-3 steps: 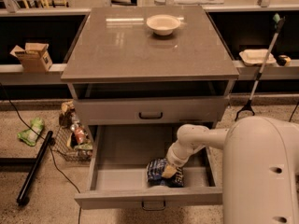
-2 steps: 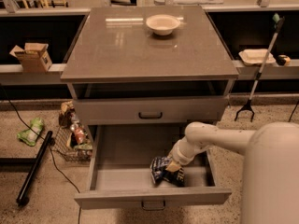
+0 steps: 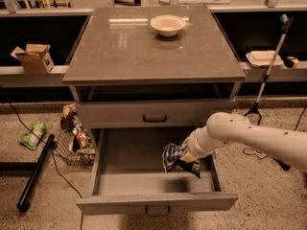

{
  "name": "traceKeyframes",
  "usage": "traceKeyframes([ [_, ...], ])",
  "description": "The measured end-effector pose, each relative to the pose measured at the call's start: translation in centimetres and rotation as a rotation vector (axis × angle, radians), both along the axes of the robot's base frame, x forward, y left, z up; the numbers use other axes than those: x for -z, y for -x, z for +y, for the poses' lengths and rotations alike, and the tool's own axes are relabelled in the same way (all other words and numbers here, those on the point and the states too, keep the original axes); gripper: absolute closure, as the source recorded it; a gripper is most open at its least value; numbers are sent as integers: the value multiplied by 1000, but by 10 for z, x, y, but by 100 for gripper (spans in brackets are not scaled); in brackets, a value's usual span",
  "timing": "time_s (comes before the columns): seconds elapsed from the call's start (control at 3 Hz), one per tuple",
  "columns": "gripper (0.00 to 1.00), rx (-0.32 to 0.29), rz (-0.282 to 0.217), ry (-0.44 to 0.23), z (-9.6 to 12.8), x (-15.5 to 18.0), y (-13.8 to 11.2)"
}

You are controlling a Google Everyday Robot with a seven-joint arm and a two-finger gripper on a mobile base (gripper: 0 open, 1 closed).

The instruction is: Pick blue chip bag from middle drawer and place on counter

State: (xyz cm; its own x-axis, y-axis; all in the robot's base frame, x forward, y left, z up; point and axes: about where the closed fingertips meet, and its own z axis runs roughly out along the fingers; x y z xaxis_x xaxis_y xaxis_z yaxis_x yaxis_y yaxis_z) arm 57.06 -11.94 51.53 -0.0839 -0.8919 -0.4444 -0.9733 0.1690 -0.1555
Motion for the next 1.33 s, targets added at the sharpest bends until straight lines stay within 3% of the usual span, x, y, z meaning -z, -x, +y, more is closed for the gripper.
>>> traceKeyframes([
  [1.0, 100, -3, -61, 11, -5, -37, -4],
  [1.33, 100, -14, -156, 28, -8, -82, 1],
])
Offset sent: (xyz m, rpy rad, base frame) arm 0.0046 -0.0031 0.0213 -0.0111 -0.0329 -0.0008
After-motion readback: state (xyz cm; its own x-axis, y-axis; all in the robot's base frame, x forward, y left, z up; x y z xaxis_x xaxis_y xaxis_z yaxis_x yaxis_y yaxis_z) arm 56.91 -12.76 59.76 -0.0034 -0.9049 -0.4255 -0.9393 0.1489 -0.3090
